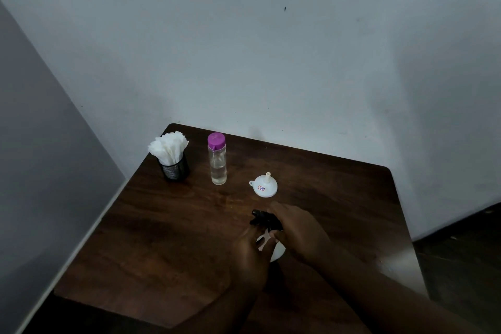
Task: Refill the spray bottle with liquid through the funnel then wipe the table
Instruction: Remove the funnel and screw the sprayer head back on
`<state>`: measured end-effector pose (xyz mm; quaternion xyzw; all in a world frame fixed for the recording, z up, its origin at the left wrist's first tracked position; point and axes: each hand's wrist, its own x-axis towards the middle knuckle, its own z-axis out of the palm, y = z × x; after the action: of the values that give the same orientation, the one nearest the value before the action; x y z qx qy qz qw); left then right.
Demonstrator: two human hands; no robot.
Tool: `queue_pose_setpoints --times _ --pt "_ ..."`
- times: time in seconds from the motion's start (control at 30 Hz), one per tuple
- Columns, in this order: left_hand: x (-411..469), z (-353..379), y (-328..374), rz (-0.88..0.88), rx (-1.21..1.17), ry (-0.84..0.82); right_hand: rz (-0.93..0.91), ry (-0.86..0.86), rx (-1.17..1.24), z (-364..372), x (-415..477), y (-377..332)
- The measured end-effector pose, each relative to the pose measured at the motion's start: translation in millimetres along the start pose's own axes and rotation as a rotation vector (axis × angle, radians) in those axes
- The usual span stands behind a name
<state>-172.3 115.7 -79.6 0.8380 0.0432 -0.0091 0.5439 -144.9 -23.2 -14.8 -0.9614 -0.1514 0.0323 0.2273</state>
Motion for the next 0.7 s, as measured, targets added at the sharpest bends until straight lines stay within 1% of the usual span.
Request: queue_pose_setpoints --times 0.27,0.43,0.7 --pt "-0.7 -0.6 4.2 0.018 0.012 0.003 0.015 0.04 0.028 5.0 -2.5 6.1" --pt "-3.6 0.1 5.5 0.039 0.021 -0.019 -0.021 0.033 0.023 2.4 -2.1 7.3" --pt "-3.1 2.8 3.1 0.033 0.032 -0.029 0.037 0.057 -0.01 9.0 1.5 2.4"
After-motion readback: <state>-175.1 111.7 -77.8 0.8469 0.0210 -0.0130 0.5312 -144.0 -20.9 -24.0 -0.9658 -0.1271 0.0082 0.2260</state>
